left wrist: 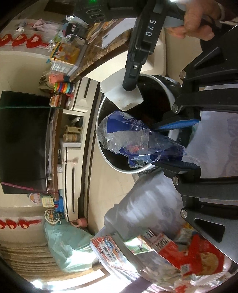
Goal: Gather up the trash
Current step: 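Carry the blue bag and white paper to the bin and release both, then move both open tools back over the table toward the yellow chip bag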
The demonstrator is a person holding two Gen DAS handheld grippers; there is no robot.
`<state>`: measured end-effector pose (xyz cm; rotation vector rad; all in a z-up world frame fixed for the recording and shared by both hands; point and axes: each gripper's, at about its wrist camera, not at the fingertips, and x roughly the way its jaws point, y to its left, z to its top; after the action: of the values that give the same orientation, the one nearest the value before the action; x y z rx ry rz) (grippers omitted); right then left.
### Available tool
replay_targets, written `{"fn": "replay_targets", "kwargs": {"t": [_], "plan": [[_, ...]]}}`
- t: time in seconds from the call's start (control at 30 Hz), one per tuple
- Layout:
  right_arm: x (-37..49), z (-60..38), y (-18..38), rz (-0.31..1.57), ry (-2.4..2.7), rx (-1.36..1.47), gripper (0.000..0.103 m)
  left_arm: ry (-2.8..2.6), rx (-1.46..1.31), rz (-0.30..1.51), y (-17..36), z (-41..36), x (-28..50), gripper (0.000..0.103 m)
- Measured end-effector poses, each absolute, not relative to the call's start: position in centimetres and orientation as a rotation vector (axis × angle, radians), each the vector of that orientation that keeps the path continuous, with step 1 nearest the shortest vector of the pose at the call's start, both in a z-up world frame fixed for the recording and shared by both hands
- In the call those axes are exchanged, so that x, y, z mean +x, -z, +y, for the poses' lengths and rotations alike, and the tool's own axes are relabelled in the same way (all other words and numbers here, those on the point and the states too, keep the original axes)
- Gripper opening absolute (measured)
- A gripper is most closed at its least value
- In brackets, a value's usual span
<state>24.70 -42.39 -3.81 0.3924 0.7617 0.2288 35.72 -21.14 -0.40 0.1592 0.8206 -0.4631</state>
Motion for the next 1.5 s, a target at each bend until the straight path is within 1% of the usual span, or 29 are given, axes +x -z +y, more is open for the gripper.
{"fn": "replay_targets", "kwargs": {"t": [0.23, 0.43, 0.53, 0.6, 0.63, 0.67, 0.77, 0.83, 0.87, 0.9, 0.97, 1.2, 1.5], "plan": [[26.0, -43.5, 4.4, 0.804, -0.231, 0.424, 0.036, 0.471, 0.159, 0.850, 0.8, -22.4, 38.0, 0.030], [26.6, -44.4, 4.6, 0.824, -0.234, 0.457, 0.043, 0.476, 0.156, 0.867, 0.9, -23.0, 39.4, 0.035], [26.6, -44.9, 4.5, 0.823, -0.225, 0.468, 0.050, 0.470, 0.157, 0.861, 0.8, -23.1, 39.5, 0.043], [26.5, -45.2, 4.3, 0.810, -0.224, 0.480, 0.058, 0.468, 0.147, 0.857, 0.6, -23.0, 39.4, 0.052], [26.4, -45.2, 4.2, 0.806, -0.222, 0.484, 0.060, 0.466, 0.144, 0.854, 0.6, -23.0, 39.2, 0.053], [26.3, -45.3, 4.1, 0.800, -0.221, 0.488, 0.065, 0.458, 0.140, 0.847, 0.5, -22.9, 39.0, 0.054], [25.8, -45.3, 3.8, 0.779, -0.216, 0.498, 0.066, 0.441, 0.122, 0.832, 0.4, -22.3, 38.0, 0.055], [25.5, -45.1, 3.5, 0.768, -0.212, 0.501, 0.069, 0.434, 0.099, 0.827, 0.5, -21.6, 37.1, 0.057], [25.2, -44.9, 3.3, 0.758, -0.212, 0.497, 0.074, 0.430, 0.084, 0.823, 0.5, -21.1, 36.5, 0.057], [25.0, -44.6, 3.1, 0.751, -0.210, 0.491, 0.082, 0.424, 0.070, 0.819, 0.6, -20.6, 35.8, 0.058], [24.3, -43.8, 2.6, 0.731, -0.209, 0.472, 0.090, 0.413, 0.049, 0.812, 0.7, -19.6, 34.5, 0.058], [22.4, -41.2, 2.4, 0.697, -0.235, 0.460, 0.091, 0.374, -0.012, 0.792, 1.0, -16.6, 30.1, 0.058], [20.4, -38.1, 3.1, 0.706, -0.272, 0.470, 0.091, 0.316, -0.069, 0.785, 1.1, -12.8, 23.8, 0.059]]}}
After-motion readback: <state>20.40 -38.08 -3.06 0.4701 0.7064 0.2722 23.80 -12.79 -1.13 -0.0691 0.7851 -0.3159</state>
